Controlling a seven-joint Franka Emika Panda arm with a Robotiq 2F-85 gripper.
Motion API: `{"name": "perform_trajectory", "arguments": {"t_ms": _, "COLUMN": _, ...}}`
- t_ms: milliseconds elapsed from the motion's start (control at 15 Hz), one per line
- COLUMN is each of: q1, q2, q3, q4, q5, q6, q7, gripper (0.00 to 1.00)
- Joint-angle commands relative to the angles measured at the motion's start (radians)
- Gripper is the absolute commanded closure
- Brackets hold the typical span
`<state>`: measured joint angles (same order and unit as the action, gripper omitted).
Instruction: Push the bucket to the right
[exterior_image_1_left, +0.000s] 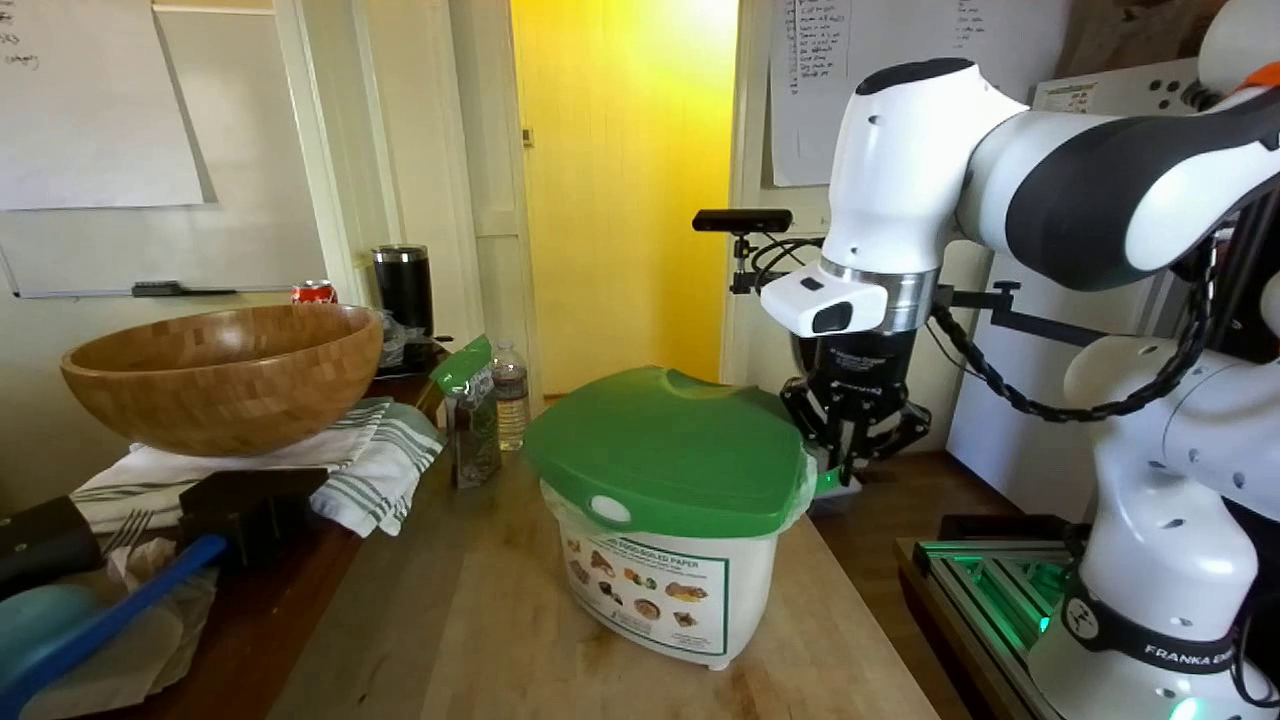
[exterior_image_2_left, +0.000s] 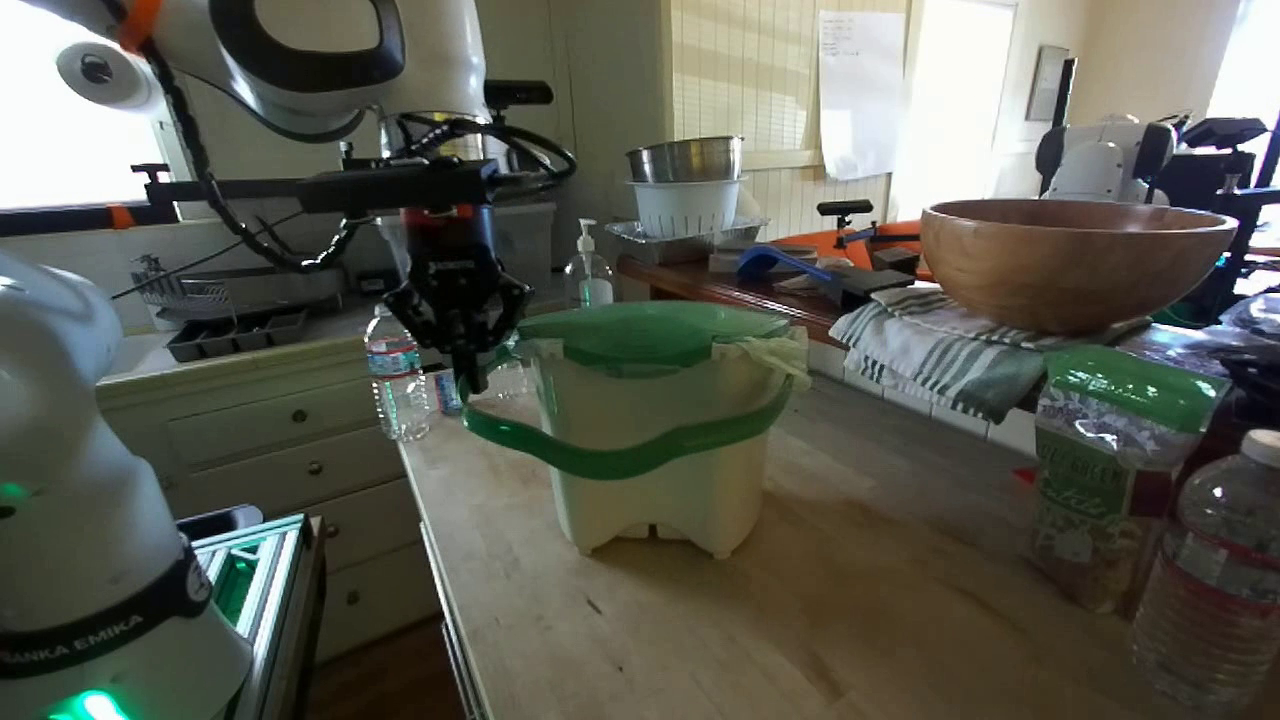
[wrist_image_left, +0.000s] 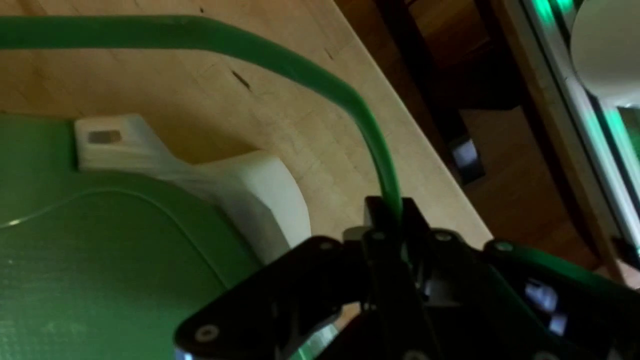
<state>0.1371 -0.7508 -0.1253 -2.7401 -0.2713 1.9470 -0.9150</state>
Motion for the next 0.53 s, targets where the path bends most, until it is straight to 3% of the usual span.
{"name": "perform_trajectory", "arguments": {"t_ms": 0, "q1": -0.013, "q2": -0.027, "q3": -0.003, "q4": -0.03, "q5": -0.062, "q6": -0.121, "q7": -0.124, "gripper": 0.97}}
{"name": "perform_trajectory", "arguments": {"t_ms": 467, "q1": -0.014, "q2": 0.066, "q3": 0.019, "q4": -0.005, "q5": -0.248, "q6": -0.101, "q7": -0.283, "gripper": 0.97}}
